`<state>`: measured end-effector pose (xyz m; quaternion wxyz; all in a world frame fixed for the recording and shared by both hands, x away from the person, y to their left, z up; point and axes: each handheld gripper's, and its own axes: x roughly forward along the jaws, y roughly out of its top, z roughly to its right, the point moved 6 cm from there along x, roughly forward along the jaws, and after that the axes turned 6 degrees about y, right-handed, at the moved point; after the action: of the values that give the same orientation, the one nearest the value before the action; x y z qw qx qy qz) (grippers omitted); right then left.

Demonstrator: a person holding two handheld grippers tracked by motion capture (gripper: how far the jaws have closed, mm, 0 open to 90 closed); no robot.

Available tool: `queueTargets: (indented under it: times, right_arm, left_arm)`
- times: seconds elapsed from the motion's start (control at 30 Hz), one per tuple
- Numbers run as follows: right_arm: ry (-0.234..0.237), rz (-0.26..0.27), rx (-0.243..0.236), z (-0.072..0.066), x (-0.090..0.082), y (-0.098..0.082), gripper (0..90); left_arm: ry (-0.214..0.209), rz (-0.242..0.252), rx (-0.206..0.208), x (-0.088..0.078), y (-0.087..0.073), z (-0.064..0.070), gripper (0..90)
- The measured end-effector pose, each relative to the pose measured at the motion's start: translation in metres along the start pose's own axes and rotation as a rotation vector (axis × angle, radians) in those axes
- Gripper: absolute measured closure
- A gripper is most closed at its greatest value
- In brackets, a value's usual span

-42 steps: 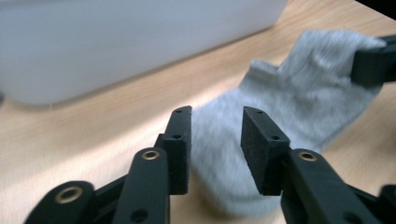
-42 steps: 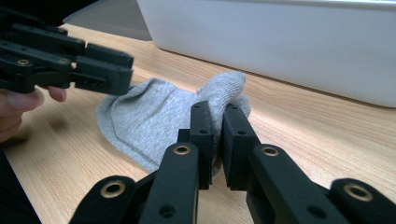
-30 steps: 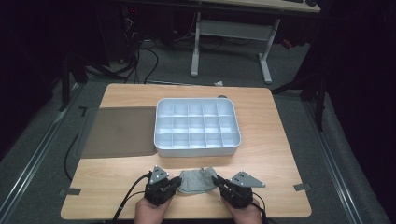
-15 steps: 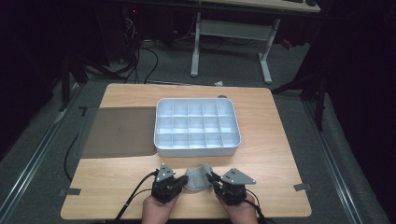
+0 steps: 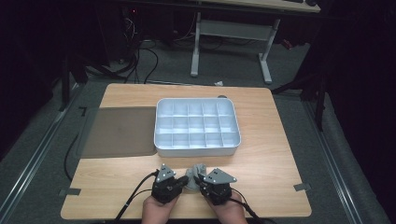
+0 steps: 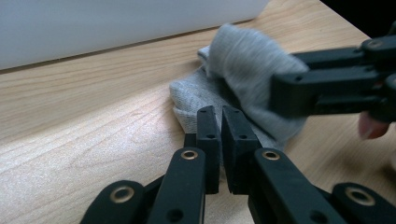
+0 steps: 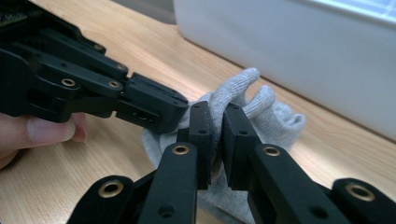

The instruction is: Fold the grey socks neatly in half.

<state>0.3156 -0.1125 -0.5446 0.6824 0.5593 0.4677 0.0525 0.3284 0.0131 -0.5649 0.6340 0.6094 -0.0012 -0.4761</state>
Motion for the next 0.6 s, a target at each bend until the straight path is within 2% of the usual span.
queueTargets:
  times: [0.13,0.27,0.3,0.37,0.4,0.43,0.6]
  right_arm:
    - [0.013,-0.017,-0.003,-0.002,0.007,-0.003,83.7]
    - [0.023,-0.025,-0.003,-0.003,0.011,-0.005,83.1]
    - [0.028,-0.023,-0.001,-0.004,0.013,-0.005,82.7]
    - [0.031,-0.022,-0.004,-0.004,0.013,-0.006,82.4]
    - [0.034,-0.023,-0.006,-0.005,0.013,-0.006,82.1]
    - [0.037,-0.022,-0.008,-0.006,0.014,-0.006,81.3]
    - [0.058,-0.022,-0.008,-0.009,0.015,-0.008,80.1]
  left_arm:
    - [-0.005,0.0,-0.001,0.0,0.0,0.0,84.7]
    - [-0.009,0.014,-0.004,-0.008,0.001,-0.001,79.3]
    - [-0.009,0.029,-0.007,-0.016,0.0,-0.004,79.0]
    - [0.001,0.032,-0.007,-0.02,-0.002,-0.007,79.1]
    - [0.013,0.03,-0.005,-0.023,-0.004,-0.009,80.0]
    - [0.029,0.005,0.003,-0.024,-0.009,-0.012,82.6]
    - [0.044,-0.037,0.033,-0.016,-0.014,-0.007,84.9]
